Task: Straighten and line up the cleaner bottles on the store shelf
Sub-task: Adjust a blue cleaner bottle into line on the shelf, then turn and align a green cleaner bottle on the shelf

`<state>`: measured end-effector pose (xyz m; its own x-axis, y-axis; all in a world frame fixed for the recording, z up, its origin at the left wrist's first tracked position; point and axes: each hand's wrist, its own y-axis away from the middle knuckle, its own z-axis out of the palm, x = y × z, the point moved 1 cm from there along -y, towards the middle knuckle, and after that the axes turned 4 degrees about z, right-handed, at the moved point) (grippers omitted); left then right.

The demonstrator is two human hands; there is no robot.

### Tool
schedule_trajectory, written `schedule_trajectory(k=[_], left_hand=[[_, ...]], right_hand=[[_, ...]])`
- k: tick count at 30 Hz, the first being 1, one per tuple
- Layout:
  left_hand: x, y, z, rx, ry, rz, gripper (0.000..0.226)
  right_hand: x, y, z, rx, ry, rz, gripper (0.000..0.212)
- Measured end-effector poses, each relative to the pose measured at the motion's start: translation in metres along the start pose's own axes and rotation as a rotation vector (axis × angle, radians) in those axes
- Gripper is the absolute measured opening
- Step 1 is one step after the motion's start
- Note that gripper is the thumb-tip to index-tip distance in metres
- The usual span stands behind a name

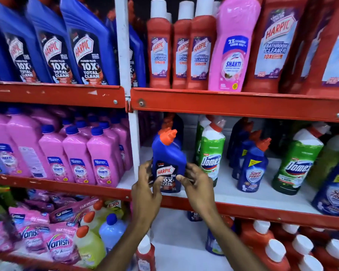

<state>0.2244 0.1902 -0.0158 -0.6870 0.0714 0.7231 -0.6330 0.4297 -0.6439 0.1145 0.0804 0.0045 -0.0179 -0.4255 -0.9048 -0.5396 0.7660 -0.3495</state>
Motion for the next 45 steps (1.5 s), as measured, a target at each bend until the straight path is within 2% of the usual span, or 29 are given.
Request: schedule_trajectory(k=[12, 17, 21, 24, 27, 30, 34, 37, 40, 45], left_hand=[[-0.030, -0.005, 0.001, -0.117, -0.045, -0.031, 0.041], [-0.028, -0.003, 0.000, -0.076, -0.056, -0.011, 0.047], [-0.019, 0.003, -0.002, 0.022, -0.040, 0.013, 0.051], [0.003, 0.010, 0.000, 0.092, -0.122, 0.200, 0.047], [0.029, 0.017, 0.017, 0.068, -0.274, 0.429, 0.052], [0.051, 0.024, 0.048, -0.095, -0.359, 0.536, 0.067], [0.081, 0.044, 0.099, -0.283, -0.392, 0.673, 0.075], [0.103, 0.056, 0.138, -0.394, -0.319, 0.712, 0.077], [0.121, 0.062, 0.176, -0.505, -0.216, 0.703, 0.072], [0.147, 0.054, 0.235, -0.606, 0.011, 0.412, 0.053]], right_hand=[[0.013, -0.005, 0.025, 0.034, 0.190, 0.078, 0.034], [0.011, -0.001, 0.023, 0.063, 0.200, 0.062, 0.037], [0.007, 0.012, 0.013, 0.064, 0.236, 0.018, 0.045], [0.006, 0.027, -0.011, 0.137, 0.467, -0.149, 0.051], [0.004, 0.039, -0.046, 0.245, 0.717, -0.277, 0.059], [0.010, 0.047, -0.084, 0.303, 0.899, -0.258, 0.070], [0.025, 0.058, -0.138, 0.379, 0.998, -0.159, 0.072], [0.038, 0.064, -0.178, 0.426, 0.938, -0.111, 0.067], [0.048, 0.064, -0.209, 0.441, 0.695, -0.001, 0.065], [0.061, 0.036, -0.249, 0.487, 0.410, 0.093, 0.055]])
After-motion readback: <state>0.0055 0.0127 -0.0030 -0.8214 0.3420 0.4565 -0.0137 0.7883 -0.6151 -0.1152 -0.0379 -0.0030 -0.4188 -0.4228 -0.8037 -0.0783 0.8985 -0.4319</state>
